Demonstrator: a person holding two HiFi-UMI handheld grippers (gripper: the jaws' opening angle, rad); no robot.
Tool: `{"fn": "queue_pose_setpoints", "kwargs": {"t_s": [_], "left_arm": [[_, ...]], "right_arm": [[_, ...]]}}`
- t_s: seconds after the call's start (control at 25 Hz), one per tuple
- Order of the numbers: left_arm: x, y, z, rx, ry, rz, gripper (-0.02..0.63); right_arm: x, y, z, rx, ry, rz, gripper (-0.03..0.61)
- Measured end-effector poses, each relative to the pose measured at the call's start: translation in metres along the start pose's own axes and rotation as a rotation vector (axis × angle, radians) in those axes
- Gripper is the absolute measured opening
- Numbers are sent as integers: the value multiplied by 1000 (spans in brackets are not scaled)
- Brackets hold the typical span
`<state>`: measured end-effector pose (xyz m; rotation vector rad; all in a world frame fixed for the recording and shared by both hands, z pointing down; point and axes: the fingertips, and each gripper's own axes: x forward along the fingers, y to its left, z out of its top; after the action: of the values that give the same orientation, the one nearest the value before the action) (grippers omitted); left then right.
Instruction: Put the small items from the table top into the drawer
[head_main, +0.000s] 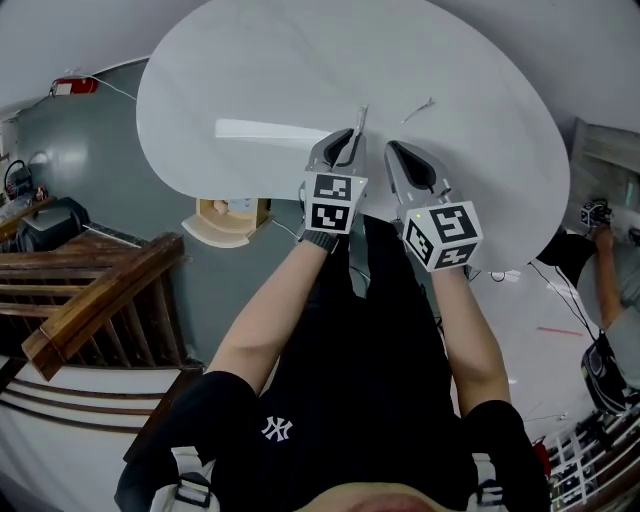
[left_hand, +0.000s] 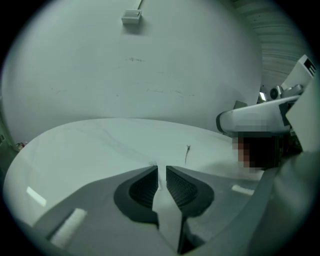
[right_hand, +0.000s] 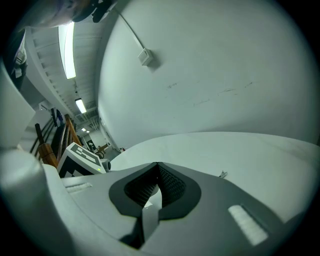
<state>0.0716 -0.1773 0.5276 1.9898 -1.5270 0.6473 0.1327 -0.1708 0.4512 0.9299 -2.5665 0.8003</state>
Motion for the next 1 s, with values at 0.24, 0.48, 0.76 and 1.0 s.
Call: {"fn": "queue_pose_setpoints", "kwargs": {"t_s": [0.24,0.48,0.76,1.0], "left_arm": [[22,6,-12,6,43,27,62],[35,8,-19,8,73,51,79],[47,13,-21,17,100,76,83],[50,12,-23,64,127,93,63]], "right_arm": [[11,-11,-5,11,19,16,23],[17,-20,-10,30,36,22,23],[22,-27,-12,40,52,23,23],[25,-28,-16,42,60,19,23]]}}
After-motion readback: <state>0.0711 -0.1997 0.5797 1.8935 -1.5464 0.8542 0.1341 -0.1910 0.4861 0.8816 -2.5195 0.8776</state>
